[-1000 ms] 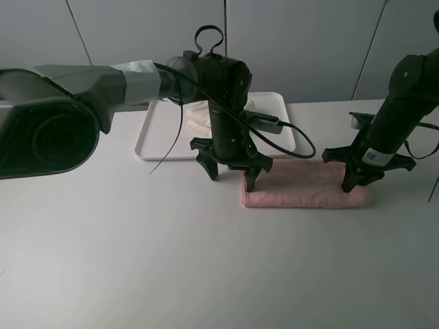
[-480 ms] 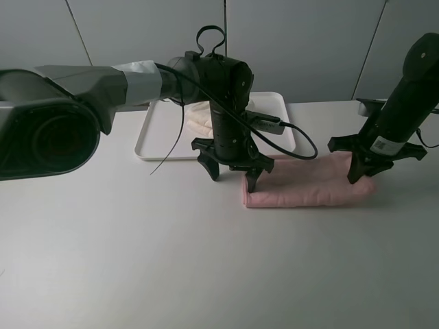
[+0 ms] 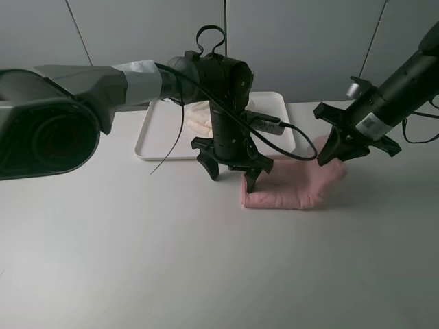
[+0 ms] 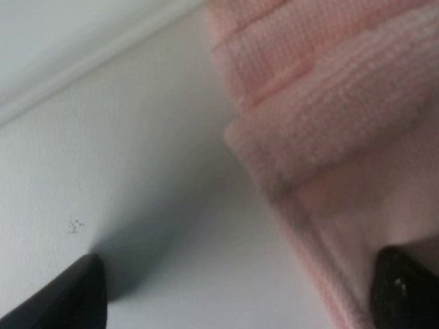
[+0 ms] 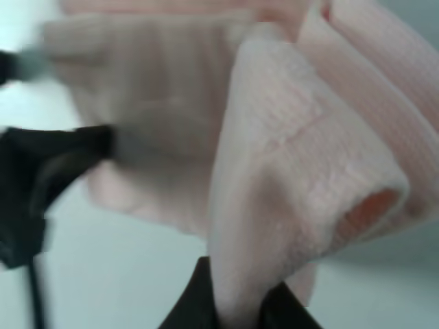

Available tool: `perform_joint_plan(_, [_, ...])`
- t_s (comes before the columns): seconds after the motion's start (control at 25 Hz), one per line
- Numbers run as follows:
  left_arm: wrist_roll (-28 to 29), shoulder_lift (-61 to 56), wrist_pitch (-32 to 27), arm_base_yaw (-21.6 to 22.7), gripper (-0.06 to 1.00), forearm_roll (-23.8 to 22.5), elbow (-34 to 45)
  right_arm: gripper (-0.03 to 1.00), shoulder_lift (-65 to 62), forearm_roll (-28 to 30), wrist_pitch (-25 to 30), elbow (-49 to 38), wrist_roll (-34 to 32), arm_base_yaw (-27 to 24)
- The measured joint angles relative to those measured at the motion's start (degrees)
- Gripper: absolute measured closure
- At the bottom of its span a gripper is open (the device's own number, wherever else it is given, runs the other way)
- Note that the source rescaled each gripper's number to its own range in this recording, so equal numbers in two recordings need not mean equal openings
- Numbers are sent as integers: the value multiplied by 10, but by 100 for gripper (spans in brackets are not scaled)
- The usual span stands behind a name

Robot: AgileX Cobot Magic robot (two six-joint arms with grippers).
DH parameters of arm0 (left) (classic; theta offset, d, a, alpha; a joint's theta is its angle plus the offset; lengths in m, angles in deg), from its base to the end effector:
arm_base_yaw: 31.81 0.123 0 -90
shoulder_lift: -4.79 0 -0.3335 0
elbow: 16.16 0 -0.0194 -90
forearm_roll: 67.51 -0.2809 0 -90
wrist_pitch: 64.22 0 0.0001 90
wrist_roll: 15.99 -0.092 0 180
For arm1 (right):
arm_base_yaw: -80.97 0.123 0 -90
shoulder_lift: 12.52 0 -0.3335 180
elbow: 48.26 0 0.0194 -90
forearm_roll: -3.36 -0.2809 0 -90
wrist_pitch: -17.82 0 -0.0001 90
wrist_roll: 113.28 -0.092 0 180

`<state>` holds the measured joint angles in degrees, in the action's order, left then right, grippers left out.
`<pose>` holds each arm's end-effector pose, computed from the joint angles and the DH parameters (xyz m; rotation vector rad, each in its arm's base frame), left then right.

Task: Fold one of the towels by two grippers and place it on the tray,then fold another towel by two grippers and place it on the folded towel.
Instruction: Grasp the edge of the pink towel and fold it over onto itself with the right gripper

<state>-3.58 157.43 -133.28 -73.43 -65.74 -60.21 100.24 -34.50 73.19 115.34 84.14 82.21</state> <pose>0.4261 -0.3821 0.1132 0.7703 3.0208 -0.0694 0.3607 0.0543 0.1888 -0.1223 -3.0283 -0.8232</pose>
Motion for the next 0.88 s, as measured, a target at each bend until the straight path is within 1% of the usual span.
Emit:
perform_joint_plan(0.12, [-2,0,0,0,-4,-1,0,92,0,-57,-1,-14,35,0])
perform_joint_plan(0.24, [-3,0,-1,0,-4,-1,0,92,0,-99,-19,-42,69,0])
perform_joint_plan(0.36, [-8,0,-1,0,-4,-1,0,92,0,-174,-44,-84,121,0])
perform_joint_plan(0.48, [-16,0,-1,0,-4,1,0,92,0,-253,-70,-113,189,3])
perform_joint_plan(0.56, [-20,0,-1,1,-4,10,0,92,0,-290,-83,-122,218,10])
perform_joint_plan(0.68, [-29,1,-3,9,-4,31,0,92,0,-311,-101,-125,236,22])
perform_joint_plan(0.8, [-34,1,-5,19,-4,38,0,92,17,-330,-112,-125,242,35])
perform_joint_plan(0.88, [-36,1,-6,24,-4,42,0,92,38,-356,-115,-125,256,43])
